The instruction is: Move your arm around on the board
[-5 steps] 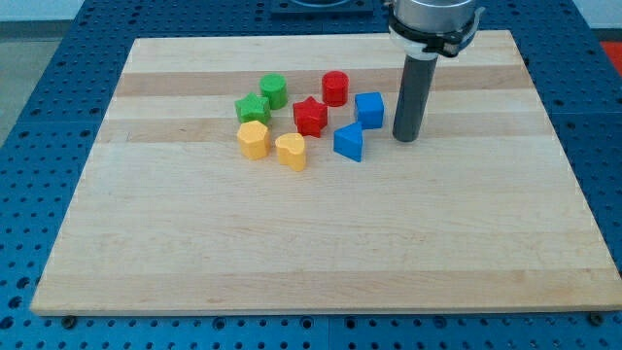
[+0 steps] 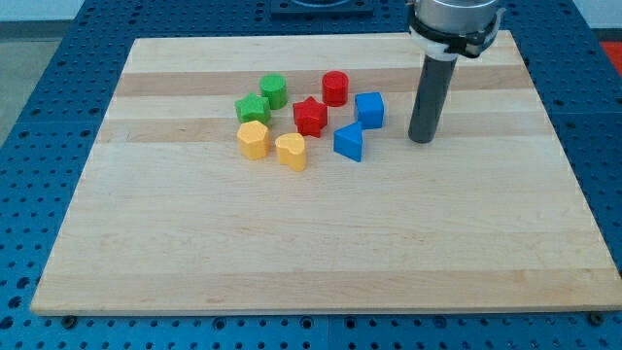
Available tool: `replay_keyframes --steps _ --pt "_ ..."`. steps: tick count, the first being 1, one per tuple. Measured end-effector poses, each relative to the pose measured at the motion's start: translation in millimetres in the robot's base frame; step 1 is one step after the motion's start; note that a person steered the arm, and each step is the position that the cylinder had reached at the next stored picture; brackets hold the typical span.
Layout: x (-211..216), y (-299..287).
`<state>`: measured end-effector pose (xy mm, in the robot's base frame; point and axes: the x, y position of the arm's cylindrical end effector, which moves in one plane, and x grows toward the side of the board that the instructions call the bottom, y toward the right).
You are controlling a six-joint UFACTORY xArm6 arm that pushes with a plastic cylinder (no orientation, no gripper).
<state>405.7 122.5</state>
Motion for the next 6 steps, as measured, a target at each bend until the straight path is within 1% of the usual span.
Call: replay_keyframes --steps 3,5,6 --pt "1 -18" --pt "25 -18" --pt "45 -18"
